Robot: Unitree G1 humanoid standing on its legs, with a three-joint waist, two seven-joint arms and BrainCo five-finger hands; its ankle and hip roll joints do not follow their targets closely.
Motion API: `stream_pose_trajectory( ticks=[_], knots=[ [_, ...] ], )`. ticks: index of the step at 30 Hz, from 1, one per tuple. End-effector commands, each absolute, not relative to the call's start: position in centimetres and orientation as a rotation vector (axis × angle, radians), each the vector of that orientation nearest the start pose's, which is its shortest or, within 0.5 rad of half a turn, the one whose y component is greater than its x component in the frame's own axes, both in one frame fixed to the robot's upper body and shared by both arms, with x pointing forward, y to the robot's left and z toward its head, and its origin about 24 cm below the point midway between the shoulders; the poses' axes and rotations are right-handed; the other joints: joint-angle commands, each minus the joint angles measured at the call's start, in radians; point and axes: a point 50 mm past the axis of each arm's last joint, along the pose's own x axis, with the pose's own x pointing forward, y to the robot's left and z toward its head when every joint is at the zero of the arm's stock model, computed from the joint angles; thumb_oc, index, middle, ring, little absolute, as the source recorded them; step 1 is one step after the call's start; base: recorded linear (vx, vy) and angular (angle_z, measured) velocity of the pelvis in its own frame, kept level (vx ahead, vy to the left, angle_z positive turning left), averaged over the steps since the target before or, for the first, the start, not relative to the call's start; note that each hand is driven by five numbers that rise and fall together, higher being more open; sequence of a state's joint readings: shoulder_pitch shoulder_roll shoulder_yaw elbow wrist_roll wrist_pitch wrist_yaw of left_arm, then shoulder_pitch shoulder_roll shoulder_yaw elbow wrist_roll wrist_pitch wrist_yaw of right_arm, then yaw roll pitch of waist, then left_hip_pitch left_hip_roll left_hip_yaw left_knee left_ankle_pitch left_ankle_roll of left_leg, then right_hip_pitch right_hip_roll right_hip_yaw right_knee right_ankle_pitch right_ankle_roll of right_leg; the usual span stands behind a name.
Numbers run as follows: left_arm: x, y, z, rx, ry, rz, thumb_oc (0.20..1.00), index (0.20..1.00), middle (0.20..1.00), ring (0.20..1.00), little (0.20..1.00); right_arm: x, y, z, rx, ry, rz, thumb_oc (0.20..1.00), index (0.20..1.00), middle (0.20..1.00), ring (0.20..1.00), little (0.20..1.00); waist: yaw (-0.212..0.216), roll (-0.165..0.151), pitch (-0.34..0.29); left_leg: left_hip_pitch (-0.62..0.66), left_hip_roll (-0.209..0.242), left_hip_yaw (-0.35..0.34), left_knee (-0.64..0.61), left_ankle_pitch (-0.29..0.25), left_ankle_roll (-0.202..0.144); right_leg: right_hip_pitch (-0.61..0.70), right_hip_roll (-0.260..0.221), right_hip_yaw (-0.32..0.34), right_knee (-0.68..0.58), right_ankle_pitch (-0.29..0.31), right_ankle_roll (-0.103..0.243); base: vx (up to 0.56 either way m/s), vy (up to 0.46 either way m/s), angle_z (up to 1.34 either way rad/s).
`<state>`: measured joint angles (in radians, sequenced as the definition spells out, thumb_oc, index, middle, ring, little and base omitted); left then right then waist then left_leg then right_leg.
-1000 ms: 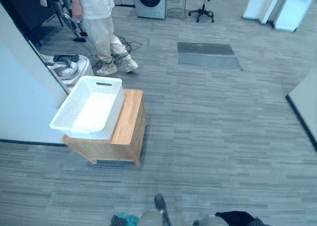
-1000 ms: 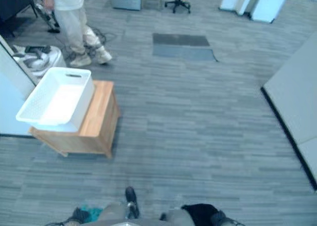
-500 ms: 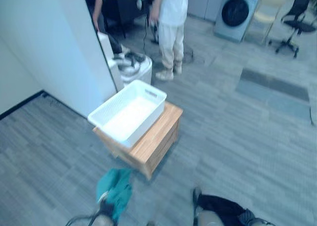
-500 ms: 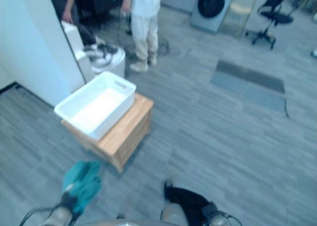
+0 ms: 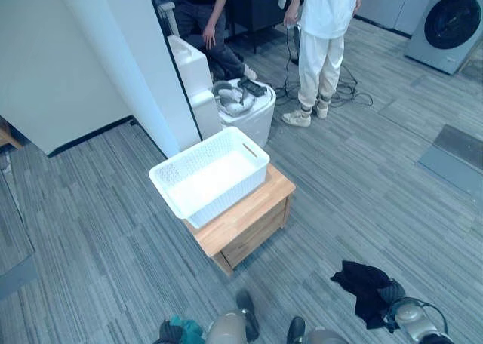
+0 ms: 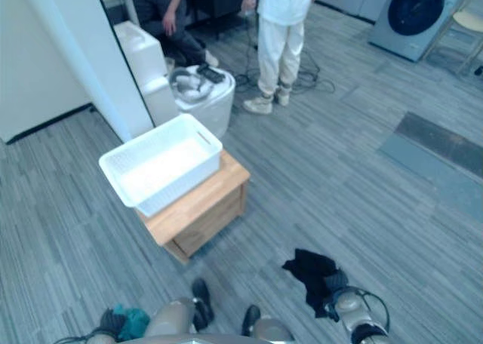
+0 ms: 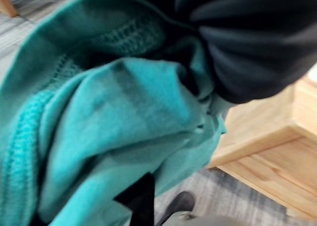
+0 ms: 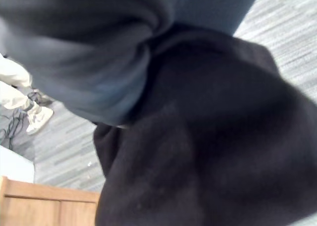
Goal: Tidy up the quilt and then pick up the clothes from the bed and put them into the laundry hamper.
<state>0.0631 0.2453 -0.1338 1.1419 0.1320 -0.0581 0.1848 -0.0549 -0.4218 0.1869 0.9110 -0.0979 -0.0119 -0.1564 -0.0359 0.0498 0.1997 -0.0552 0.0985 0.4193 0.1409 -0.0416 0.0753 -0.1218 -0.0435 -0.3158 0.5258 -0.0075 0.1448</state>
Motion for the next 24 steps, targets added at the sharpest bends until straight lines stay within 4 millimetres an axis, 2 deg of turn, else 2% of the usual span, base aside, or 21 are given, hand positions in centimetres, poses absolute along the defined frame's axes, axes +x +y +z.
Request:
stream_pose_trajectory(
  ticks=[1, 2, 3, 4, 5, 6, 7, 9, 11, 13, 15, 16, 17, 18, 19, 22, 23, 24],
  knots=[
    [11.2, 27.9, -13.6, 0.622, 1.025, 0.173, 0.2, 0.2, 0.2, 0.2, 0.2, 23.2, -26.5, -5.8, -0.592, 0.518, -0.147, 0.2, 0.2, 0.2, 0.2, 0.2, 0.011, -0.064, 0.059, 0.115, -0.034, -0.06, -0.204, 0.065, -0.057, -0.044, -0.143, 0.113, 0.033, 0.136, 0.061, 0.22, -0.125, 0.22],
    [11.4, 27.8, -13.5, 0.624, 1.01, 0.168, 0.2, 0.2, 0.2, 0.2, 0.2, 23.8, -26.6, -4.7, -0.604, 0.455, -0.145, 0.2, 0.2, 0.2, 0.2, 0.2, 0.006, -0.073, 0.055, 0.119, -0.036, -0.081, -0.213, 0.065, -0.065, -0.044, -0.13, 0.138, -0.04, 0.118, 0.043, 0.33, -0.322, 0.42],
    [11.9, 27.4, -13.4, 0.653, 0.98, 0.132, 0.2, 0.2, 0.2, 0.2, 0.2, 24.2, -27.2, -2.7, -0.621, 0.354, -0.158, 0.2, 0.2, 0.2, 0.2, 0.2, -0.023, -0.092, 0.036, 0.116, -0.044, -0.143, -0.219, 0.066, -0.09, -0.019, -0.068, 0.26, -0.271, 0.08, 0.024, 0.26, -0.28, 0.36],
    [11.9, 27.4, -13.4, 0.653, 0.981, 0.132, 0.2, 0.2, 0.2, 0.2, 0.2, 24.2, -27.2, -2.7, -0.621, 0.355, -0.158, 0.2, 0.2, 0.2, 0.2, 0.2, -0.023, -0.091, 0.034, 0.114, -0.042, -0.143, -0.22, 0.068, -0.091, -0.017, -0.066, 0.259, -0.279, 0.085, 0.023, 0.3, -0.328, 0.85],
    [12.1, 27.4, -13.3, 0.678, 0.973, 0.109, 0.2, 0.2, 0.2, 0.2, 0.2, 24.4, -27.8, -1.3, -0.654, 0.294, -0.17, 0.2, 0.2, 0.2, 0.2, 0.2, -0.041, -0.097, 0.026, 0.117, -0.044, -0.179, -0.221, 0.056, -0.101, -0.016, -0.055, 0.35, -0.376, 0.084, 0.026, 0.27, -0.291, 1.26],
    [12.9, 27.8, -13.0, 0.708, 0.955, 0.107, 0.2, 0.2, 0.2, 0.2, 0.2, 25.1, -28.3, 1.2, -0.712, 0.185, -0.18, 0.2, 0.2, 0.2, 0.2, 0.2, -0.05, -0.103, 0.015, 0.129, -0.042, -0.224, -0.228, 0.037, -0.106, -0.021, -0.069, 0.425, -0.463, 0.13, 0.032, 0.41, -0.365, 1.76],
    [12.8, 28.0, -12.9, 0.722, 0.95, 0.099, 0.2, 0.2, 0.2, 0.2, 0.2, 25.8, -28.2, 3.5, -0.764, 0.083, -0.164, 0.2, 0.2, 0.2, 0.2, 0.2, -0.036, -0.116, 0.004, 0.138, -0.056, -0.24, -0.217, 0.026, -0.105, 0.0, -0.092, 0.401, -0.505, 0.122, 0.03, 0.36, -0.352, 1.78],
    [12.4, 28.2, -12.9, 0.721, 0.958, 0.109, 0.2, 0.2, 0.2, 0.2, 0.2, 27.1, -27.6, 7.0, -0.831, -0.061, -0.134, 0.2, 0.2, 0.2, 0.2, 0.2, -0.026, -0.115, 0.003, 0.147, -0.048, -0.239, -0.205, 0.018, -0.115, 0.026, -0.084, 0.393, -0.529, 0.11, 0.032, 0.19, -0.243, 1.04],
    [11.9, 28.3, -13.0, 0.703, 0.965, 0.124, 0.2, 0.2, 0.2, 0.2, 0.2, 28.0, -26.8, 10.2, -0.863, -0.202, -0.098, 0.2, 0.2, 0.2, 0.2, 0.2, -0.015, -0.108, -0.006, 0.149, -0.032, -0.234, -0.197, 0.019, -0.131, 0.047, -0.081, 0.363, -0.543, 0.102, 0.025, 0.17, -0.208, 0.31],
    [11.7, 28.1, -13.1, 0.69, 0.961, 0.127, 0.2, 0.2, 0.2, 0.2, 0.2, 28.8, -25.0, 13.2, -0.883, -0.342, -0.038, 0.2, 0.2, 0.2, 0.2, 0.2, -0.012, -0.095, -0.007, 0.15, -0.012, -0.241, -0.186, 0.019, -0.15, 0.067, -0.074, 0.332, -0.546, 0.09, 0.014, 0.16, -0.173, 0.34],
    [12.1, 28.0, -12.9, 0.686, 0.936, 0.129, 0.2, 0.2, 0.2, 0.2, 0.2, 29.6, -23.5, 16.0, -0.894, -0.458, 0.012, 0.2, 0.2, 0.2, 0.2, 0.2, -0.005, -0.087, -0.008, 0.144, 0.001, -0.249, -0.158, 0.015, -0.16, 0.085, -0.068, 0.307, -0.553, 0.075, 0.002, 0.11, -0.122, 0.16],
    [12.1, 28.0, -12.9, 0.684, 0.936, 0.131, 0.2, 0.2, 0.2, 0.2, 0.2, 29.6, -23.5, 16.0, -0.895, -0.46, 0.013, 0.2, 0.2, 0.2, 0.2, 0.2, -0.008, -0.086, -0.007, 0.142, 0.002, -0.251, -0.155, 0.014, -0.16, 0.086, -0.067, 0.306, -0.553, 0.075, 0.001, 0.1, -0.093, 0.25],
    [12.4, 27.9, -12.7, 0.68, 0.919, 0.135, 0.2, 0.2, 0.2, 0.2, 0.2, 30.0, -22.8, 17.4, -0.898, -0.515, 0.037, 0.2, 0.2, 0.2, 0.2, 0.2, -0.005, -0.083, -0.006, 0.133, 0.005, -0.249, -0.13, 0.009, -0.169, 0.093, -0.066, 0.296, -0.554, 0.066, -0.009, 0.06, -0.126, 0.23],
    [14.5, 27.3, -11.8, 0.654, 0.825, 0.139, 0.2, 0.2, 0.2, 0.2, 0.2, 30.7, -21.9, 20.0, -0.902, -0.605, 0.039, 0.2, 0.2, 0.2, 0.2, 0.2, 0.01, -0.083, 0.025, 0.066, 0.019, -0.258, -0.018, 0.055, -0.195, 0.119, -0.073, 0.255, -0.562, 0.056, -0.028, 0.01, -0.152, 0.25],
    [15.7, 26.9, -11.4, 0.646, 0.779, 0.139, 0.2, 0.2, 0.2, 0.2, 0.2, 31.2, -21.5, 21.3, -0.909, -0.643, 0.029, 0.2, 0.2, 0.2, 0.2, 0.2, 0.015, -0.084, 0.045, 0.021, 0.024, -0.248, 0.02, 0.092, -0.205, 0.132, -0.079, 0.224, -0.57, 0.053, -0.032, -0.04, -0.143, 0.24],
    [17.8, 26.0, -10.2, 0.613, 0.677, 0.138, 0.2, 0.2, 0.2, 0.2, 0.2, 32.4, -19.8, 23.6, -0.943, -0.721, 0.035, 0.2, 0.2, 0.2, 0.2, 0.2, 0.03, -0.086, 0.062, -0.086, 0.002, -0.196, -0.015, 0.102, -0.195, 0.147, -0.086, 0.178, -0.591, 0.05, -0.033, 0.04, -0.011, 1.09],
    [17.6, 25.4, -10.2, 0.577, 0.669, 0.114, 0.2, 0.2, 0.2, 0.2, 0.2, 33.0, -18.7, 24.7, -0.968, -0.754, 0.047, 0.2, 0.2, 0.2, 0.2, 0.2, 0.023, -0.068, 0.035, -0.041, 0.024, -0.126, -0.127, 0.112, -0.179, 0.136, -0.068, 0.163, -0.59, 0.035, -0.024, 0.22, 0.139, 0.71],
    [17.4, 25.4, -10.2, 0.573, 0.668, 0.115, 0.2, 0.2, 0.2, 0.2, 0.2, 33.5, -17.9, 25.3, -0.978, -0.768, 0.046, 0.2, 0.2, 0.2, 0.2, 0.2, 0.029, -0.066, 0.035, -0.027, 0.018, -0.133, -0.15, 0.118, -0.17, 0.134, -0.063, 0.168, -0.579, 0.025, -0.026, 0.27, 0.19, 0.09]
  ],
)
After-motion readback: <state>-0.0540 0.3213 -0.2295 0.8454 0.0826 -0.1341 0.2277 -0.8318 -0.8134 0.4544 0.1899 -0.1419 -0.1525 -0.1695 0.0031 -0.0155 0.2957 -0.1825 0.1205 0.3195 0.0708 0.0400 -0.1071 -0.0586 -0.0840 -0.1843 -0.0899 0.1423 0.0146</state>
